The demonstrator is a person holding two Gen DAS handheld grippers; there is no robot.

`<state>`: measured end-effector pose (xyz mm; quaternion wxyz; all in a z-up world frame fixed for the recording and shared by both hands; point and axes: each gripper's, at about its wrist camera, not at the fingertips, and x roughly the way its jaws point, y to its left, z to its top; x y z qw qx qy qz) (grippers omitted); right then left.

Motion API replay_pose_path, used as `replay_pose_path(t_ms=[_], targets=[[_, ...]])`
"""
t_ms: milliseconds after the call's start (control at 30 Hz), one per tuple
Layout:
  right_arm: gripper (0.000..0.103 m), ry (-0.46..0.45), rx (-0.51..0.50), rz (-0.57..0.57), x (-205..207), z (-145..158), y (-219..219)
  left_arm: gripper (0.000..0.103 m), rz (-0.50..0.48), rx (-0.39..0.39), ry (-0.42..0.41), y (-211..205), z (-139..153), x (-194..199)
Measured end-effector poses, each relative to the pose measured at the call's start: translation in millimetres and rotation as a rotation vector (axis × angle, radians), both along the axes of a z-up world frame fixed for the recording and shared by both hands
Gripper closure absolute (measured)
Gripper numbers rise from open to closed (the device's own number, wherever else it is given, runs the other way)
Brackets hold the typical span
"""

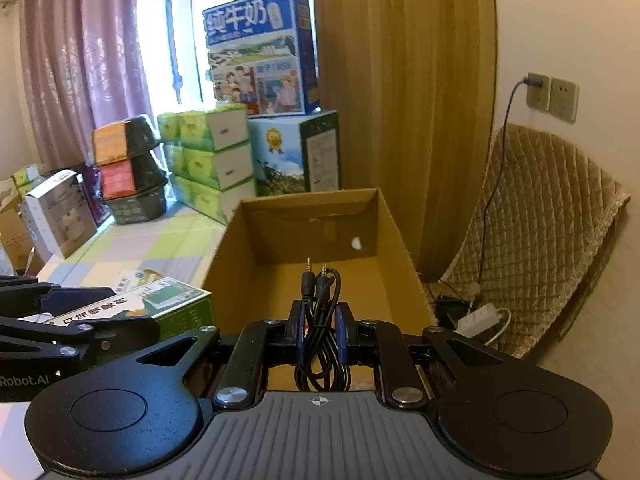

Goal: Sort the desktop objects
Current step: 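Carry the medicine box and cable over the cardboard box and release both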

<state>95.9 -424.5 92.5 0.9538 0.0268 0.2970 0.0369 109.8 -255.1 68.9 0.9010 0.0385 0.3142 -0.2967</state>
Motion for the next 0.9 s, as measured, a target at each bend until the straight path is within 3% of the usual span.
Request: replay_pose_path(t_ms=[467, 900], targets=[[0.091, 0.051, 0.023, -0.033, 24, -22, -22, 0.053, -0.041, 0.005, 0.035, -32, -27, 31], [0.091, 0.072, 0.053, -0.024, 32, -31, -14, 0.049, 0.043, -0.047, 0.051, 15, -19, 23]])
